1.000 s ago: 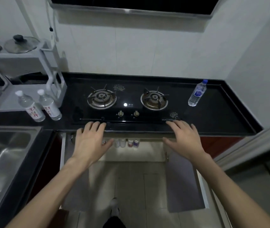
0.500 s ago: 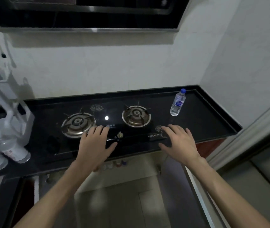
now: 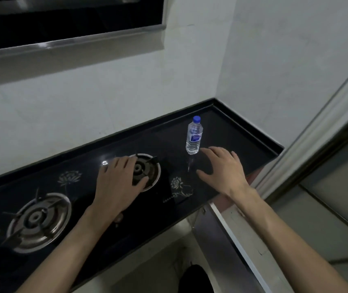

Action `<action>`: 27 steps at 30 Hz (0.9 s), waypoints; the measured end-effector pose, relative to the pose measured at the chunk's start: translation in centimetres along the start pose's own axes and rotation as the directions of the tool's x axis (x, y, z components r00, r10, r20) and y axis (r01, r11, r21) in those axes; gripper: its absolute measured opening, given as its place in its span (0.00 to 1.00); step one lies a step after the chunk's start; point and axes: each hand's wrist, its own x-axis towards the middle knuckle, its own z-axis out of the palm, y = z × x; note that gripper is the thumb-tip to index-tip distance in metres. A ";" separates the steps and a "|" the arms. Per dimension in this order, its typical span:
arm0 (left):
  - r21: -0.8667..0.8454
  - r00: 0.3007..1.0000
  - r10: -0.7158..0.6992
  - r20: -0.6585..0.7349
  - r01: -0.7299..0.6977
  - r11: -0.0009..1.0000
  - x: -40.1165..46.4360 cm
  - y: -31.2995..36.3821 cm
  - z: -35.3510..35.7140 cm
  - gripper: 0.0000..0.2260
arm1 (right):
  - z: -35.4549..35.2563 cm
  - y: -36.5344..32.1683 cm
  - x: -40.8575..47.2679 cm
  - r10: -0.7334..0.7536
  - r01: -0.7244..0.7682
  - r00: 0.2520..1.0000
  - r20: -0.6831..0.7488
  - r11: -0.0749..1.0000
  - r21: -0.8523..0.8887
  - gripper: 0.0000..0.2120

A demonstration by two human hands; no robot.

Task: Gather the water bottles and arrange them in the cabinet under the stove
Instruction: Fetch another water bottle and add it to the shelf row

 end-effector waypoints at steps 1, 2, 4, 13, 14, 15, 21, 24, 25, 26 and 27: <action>0.002 1.000 0.008 0.007 -0.008 1.000 1.7 0.4 0.7 0.29 | 0.5 1.0 1.6 0.011 -0.011 1.000 0.006 1.000 0.009 0.35; 0.007 1.000 0.015 0.020 -0.015 1.000 3.4 0.8 1.4 0.29 | 1.0 2.1 3.3 0.021 -0.021 1.000 0.012 1.000 0.020 0.36; 0.019 0.998 0.014 0.061 -0.015 1.000 6.6 1.7 2.9 0.28 | 2.4 4.2 6.8 0.036 -0.036 0.999 0.021 0.999 0.033 0.36; 0.040 0.976 -0.038 0.216 0.030 0.999 18.2 3.6 8.9 0.32 | 9.6 10.5 19.3 0.173 -0.198 0.979 0.112 0.939 0.280 0.46; 0.037 0.973 -0.042 0.227 0.034 0.999 19.1 3.6 9.5 0.32 | 10.5 10.8 20.4 0.197 -0.227 0.973 0.123 0.918 0.325 0.48; 0.032 0.971 -0.043 0.235 0.037 0.999 19.8 3.7 10.1 0.32 | 11.3 11.0 21.4 0.211 -0.245 0.969 0.130 0.898 0.364 0.49; 0.010 0.968 -0.071 0.242 0.071 0.997 22.5 3.8 12.6 0.32 | 15.6 11.2 24.9 0.169 -0.256 0.962 0.213 0.824 0.506 0.47; 0.022 0.955 -0.116 0.274 0.114 0.993 23.1 3.7 13.3 0.32 | 16.5 10.7 25.2 0.168 -0.274 0.959 0.229 0.761 0.588 0.45; 0.025 0.952 -0.127 0.280 0.125 0.992 23.1 3.6 13.5 0.32 | 16.7 10.5 25.2 0.169 -0.270 0.961 0.218 0.741 0.615 0.44; 0.027 0.950 -0.135 0.283 0.132 0.991 23.0 3.5 13.6 0.32 | 16.8 10.4 25.2 0.172 -0.266 0.963 0.206 0.722 0.639 0.43; 0.029 0.948 -0.141 0.285 0.138 0.990 23.0 3.4 13.7 0.32 | 16.8 10.4 25.2 0.175 -0.262 0.965 0.196 0.707 0.657 0.41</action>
